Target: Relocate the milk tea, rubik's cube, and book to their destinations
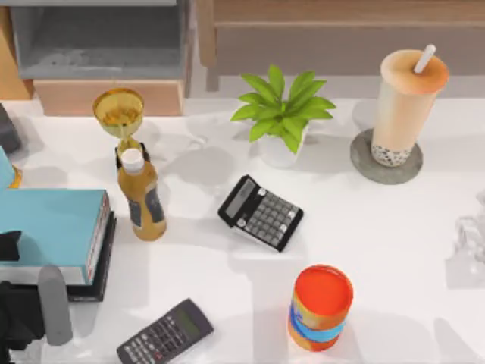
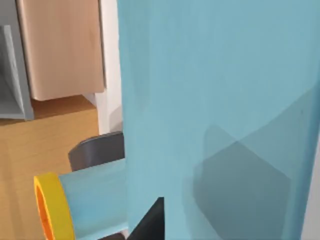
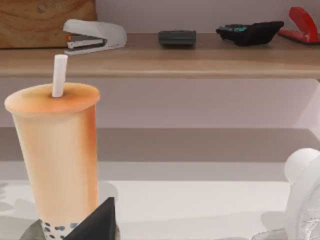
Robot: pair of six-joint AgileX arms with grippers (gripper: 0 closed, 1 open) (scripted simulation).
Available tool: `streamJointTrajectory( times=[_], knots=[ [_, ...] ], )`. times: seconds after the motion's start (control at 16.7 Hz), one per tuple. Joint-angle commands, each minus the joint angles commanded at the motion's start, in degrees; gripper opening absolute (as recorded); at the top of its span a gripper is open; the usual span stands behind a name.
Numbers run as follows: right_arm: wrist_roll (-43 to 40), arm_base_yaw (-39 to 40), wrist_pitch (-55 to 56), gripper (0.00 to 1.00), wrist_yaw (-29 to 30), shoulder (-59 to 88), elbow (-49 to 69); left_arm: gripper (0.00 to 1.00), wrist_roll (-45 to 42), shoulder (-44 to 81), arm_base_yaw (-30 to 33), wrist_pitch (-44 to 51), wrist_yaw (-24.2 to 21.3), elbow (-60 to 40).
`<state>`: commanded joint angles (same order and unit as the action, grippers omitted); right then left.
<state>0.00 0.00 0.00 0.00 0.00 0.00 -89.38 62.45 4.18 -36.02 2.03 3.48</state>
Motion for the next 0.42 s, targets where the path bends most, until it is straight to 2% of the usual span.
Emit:
streamJointTrajectory(
  times=[0.06, 0.12, 0.42],
  knots=[
    [0.0, 0.0, 0.0, 1.00, 0.0, 0.0, 0.0, 0.98, 0.0, 0.0, 0.0, 0.0, 0.0, 0.0],
    [0.0, 0.0, 0.0, 1.00, 0.0, 0.0, 0.0, 1.00, 0.0, 0.0, 0.0, 0.0, 0.0, 0.0],
    [0.0, 0.0, 0.0, 1.00, 0.0, 0.0, 0.0, 1.00, 0.0, 0.0, 0.0, 0.0, 0.0, 0.0]
  ],
)
